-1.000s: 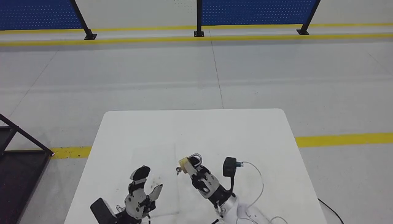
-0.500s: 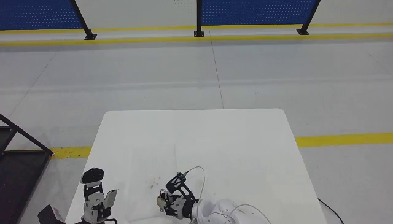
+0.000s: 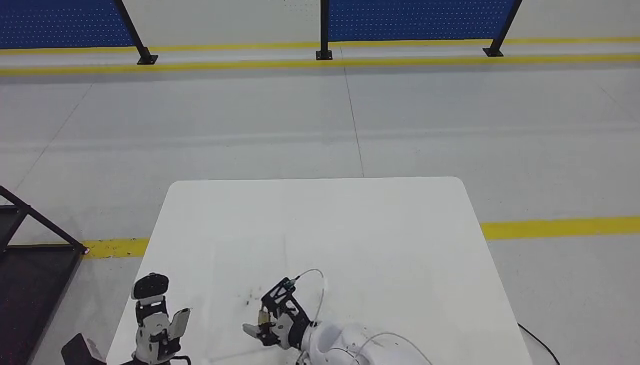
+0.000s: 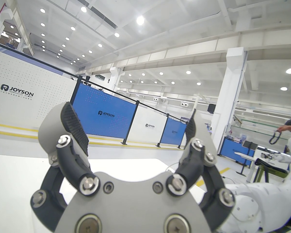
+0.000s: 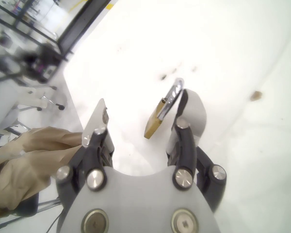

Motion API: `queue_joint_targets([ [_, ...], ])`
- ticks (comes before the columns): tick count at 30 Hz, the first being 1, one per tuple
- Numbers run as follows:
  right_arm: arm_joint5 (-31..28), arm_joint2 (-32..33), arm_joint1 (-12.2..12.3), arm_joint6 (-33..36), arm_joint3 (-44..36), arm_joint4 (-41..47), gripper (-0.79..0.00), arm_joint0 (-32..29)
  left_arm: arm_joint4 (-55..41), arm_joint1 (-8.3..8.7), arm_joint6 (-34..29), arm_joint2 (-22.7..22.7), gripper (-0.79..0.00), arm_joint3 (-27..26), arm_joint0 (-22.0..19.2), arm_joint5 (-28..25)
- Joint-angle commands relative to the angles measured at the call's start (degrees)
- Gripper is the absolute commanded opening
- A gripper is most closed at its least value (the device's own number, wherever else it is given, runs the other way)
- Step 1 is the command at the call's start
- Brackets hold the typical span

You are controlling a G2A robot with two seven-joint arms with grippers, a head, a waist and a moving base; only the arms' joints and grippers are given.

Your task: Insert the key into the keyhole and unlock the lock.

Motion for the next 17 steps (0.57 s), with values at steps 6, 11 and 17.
queue_joint_targets([
  [6, -3.25, 6.37, 4.21, -7.58, -9.15, -5.2, 0.0, -7.79, 0.0, 0.0, 0.0, 0.0, 0.0, 0.0, 0.0, 0.0],
  [11, -11.32, 13.87, 7.77, -17.64, -17.58, -6.98, 0.0, -16.8, 0.0, 0.0, 0.0, 0.0, 0.0, 0.0, 0.0, 0.0],
  [17, -14.05, 15.57, 8.47, -20.63, -19.09, -6.93, -0.001, -18.94, 0.0, 0.0, 0.0, 0.0, 0.0, 0.0, 0.0, 0.0],
])
